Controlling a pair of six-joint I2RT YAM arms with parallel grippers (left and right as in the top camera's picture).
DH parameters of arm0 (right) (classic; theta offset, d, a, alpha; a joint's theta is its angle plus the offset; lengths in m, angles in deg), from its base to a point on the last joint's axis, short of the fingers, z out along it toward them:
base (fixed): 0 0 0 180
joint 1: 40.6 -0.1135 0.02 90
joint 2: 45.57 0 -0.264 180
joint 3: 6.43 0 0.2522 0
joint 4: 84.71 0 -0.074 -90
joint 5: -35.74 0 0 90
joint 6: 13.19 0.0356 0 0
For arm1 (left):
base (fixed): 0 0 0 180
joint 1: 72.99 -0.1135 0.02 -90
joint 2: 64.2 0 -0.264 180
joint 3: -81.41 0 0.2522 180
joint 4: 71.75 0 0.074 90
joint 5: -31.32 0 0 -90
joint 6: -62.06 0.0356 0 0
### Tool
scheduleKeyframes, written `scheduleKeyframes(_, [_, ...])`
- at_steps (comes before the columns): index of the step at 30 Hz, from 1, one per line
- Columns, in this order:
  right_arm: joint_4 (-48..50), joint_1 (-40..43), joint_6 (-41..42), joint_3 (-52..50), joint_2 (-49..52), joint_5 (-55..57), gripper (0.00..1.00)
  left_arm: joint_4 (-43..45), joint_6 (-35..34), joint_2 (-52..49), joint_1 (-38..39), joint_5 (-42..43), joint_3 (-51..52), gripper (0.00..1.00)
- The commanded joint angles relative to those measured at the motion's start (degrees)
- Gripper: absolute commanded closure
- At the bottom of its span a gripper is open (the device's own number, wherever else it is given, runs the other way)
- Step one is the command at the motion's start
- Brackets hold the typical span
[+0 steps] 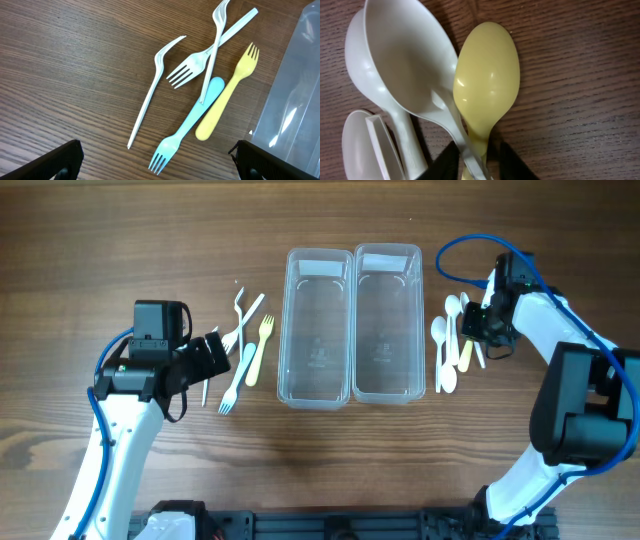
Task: Pack container
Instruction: 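Lower the right gripper onto a white spoon and close on it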
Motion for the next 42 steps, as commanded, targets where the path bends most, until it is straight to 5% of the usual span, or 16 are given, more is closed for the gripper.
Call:
scheduleKeyframes(1, [0.11,0.17,1.42,0.55,1.73,1.05,0.82,-0.02,1.14,-0.22,-0.37,-0.79,-1.05,0.00])
scheduleKeyframes(7, [-0.33,0.17,1.49,0.61,1.68,1.01,0.96,-0.02,1.14,-0.22,-0.37,-0.79,-1.05,0.00])
scheduleKeyframes(20, [-2.45,0.17,2.51,1.33,-1.42,1.01,0.95,-0.02,1.14,-0.22,-0.37,-0.79,-1.05,0.00])
scheduleKeyframes(21, [-2.47,0.17,2.82,1.33,-1.42,1.03,0.94,-0.02,1.14,-0.22,-0.37,-0.79,-1.05,0.00])
scheduleKeyframes(22, [-2.43,0.17,2.82,1.33,-1.42,1.03,0.76,-0.02,1.14,-0.22,-0.37,-0.79,-1.05,0.00])
scheduleKeyframes(23, [-2.49,0.17,2.78,1.33,-1.42,1.03,0.74,-0.02,1.14,-0.22,-0.37,-0.79,-1.05,0.00])
scheduleKeyframes(27, [-2.47,0.17,2.80,1.33,-1.42,1.03,0.87,-0.02,1.14,-0.22,-0.37,-0.79,-1.05,0.00])
scheduleKeyframes(33, [-1.25,0.17,2.75,1.29,-1.22,1.01,0.65,-0.02,1.14,-0.22,-0.37,-0.79,-1.05,0.00])
scheduleKeyframes(42, [2.93,0.02,-3.89,0.74,-0.98,-4.81,0.66,-0.02,1.14,-0.22,-0.37,-0.79,-1.05,0.00])
